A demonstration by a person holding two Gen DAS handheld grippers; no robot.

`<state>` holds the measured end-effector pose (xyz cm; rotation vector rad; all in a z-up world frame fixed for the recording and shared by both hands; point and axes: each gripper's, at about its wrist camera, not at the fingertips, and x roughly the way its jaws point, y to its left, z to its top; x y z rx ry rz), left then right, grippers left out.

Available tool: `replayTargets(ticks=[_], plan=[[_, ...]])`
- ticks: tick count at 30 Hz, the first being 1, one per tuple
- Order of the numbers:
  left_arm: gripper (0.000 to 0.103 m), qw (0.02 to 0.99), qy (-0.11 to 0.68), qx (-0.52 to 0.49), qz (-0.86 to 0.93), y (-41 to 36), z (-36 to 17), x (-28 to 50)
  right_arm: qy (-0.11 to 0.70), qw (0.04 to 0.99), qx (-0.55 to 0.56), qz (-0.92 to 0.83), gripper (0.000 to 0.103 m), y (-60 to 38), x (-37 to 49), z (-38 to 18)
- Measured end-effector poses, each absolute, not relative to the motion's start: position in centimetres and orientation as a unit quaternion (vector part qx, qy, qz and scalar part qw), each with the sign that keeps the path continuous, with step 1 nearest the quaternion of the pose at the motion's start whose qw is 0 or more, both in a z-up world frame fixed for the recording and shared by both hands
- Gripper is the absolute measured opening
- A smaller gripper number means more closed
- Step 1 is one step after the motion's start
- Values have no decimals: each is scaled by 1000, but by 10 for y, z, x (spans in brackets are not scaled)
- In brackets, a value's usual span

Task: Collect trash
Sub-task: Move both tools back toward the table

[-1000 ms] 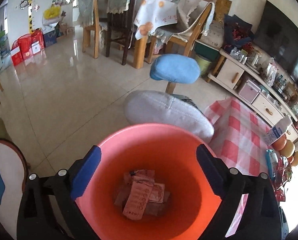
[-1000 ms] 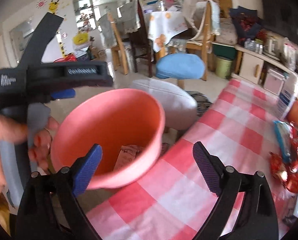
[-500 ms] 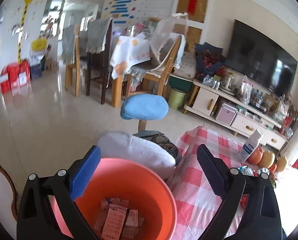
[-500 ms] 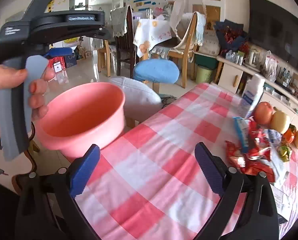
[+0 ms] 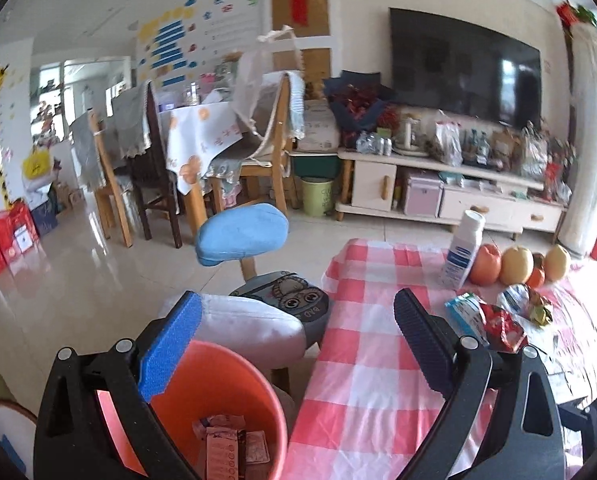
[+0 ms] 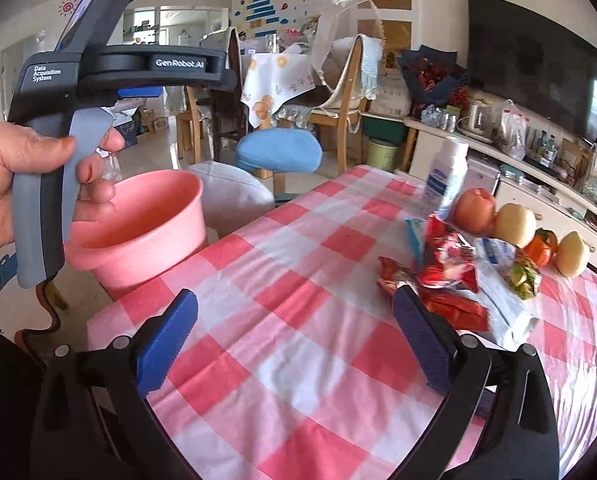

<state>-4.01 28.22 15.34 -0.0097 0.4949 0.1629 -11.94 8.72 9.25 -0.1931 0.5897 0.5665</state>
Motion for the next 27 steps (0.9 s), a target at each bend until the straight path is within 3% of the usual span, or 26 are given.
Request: replayTargets(ticks=[13,27], plan=[[96,957,279,65,50,214,156,-25,322,911,-76,246,99,50,-118,88],[96,953,299,55,-4,166,154,-14,324,920,-65,208,99,6,-111,88]])
